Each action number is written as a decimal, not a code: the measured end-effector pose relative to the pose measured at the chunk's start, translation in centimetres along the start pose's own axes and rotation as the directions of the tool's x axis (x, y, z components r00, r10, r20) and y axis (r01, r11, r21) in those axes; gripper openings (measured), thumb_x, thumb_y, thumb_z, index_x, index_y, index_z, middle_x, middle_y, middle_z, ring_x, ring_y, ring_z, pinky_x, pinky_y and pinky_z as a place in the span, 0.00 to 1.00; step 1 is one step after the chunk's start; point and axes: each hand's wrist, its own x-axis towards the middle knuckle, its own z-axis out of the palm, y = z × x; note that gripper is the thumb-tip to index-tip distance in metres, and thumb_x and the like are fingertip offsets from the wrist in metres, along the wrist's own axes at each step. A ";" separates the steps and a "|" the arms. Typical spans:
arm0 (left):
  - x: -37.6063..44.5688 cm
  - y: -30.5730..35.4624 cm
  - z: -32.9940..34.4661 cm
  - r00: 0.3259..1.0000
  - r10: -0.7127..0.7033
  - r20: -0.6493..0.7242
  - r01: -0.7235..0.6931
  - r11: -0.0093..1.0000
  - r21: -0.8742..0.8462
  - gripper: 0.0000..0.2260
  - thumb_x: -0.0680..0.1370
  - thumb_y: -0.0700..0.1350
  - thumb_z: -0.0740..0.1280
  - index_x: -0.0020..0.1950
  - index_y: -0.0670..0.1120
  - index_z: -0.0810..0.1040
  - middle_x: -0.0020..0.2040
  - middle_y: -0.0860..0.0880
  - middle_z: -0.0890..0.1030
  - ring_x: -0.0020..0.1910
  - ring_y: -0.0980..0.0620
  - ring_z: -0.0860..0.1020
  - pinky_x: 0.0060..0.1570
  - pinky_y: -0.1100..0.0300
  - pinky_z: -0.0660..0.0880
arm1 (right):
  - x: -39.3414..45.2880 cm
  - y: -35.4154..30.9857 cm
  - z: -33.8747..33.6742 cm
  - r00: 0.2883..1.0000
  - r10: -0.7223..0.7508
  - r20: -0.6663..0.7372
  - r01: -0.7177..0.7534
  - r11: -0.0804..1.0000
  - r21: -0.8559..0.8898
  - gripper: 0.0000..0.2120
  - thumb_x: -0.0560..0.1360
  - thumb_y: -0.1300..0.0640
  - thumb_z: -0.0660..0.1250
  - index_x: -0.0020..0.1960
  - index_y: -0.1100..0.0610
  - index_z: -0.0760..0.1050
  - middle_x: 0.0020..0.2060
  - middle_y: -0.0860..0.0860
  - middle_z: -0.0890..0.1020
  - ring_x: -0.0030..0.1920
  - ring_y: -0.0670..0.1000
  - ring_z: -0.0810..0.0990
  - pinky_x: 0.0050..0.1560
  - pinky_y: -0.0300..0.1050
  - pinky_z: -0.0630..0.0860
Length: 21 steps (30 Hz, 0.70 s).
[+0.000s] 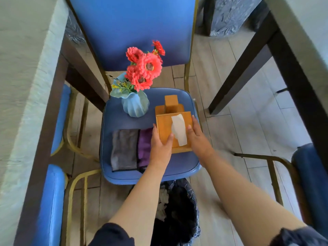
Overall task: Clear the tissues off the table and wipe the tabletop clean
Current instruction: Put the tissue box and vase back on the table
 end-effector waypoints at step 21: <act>-18.9 6.5 -10.8 0.997 0.082 0.002 -0.081 0.980 -0.184 0.30 0.75 0.52 0.70 0.74 0.62 0.62 0.68 0.56 0.72 0.66 0.55 0.72 0.66 0.49 0.71 | -21.6 -8.5 3.6 0.994 -0.069 -0.082 0.074 0.995 0.066 0.26 0.83 0.52 0.52 0.78 0.40 0.49 0.73 0.43 0.65 0.69 0.48 0.67 0.70 0.50 0.65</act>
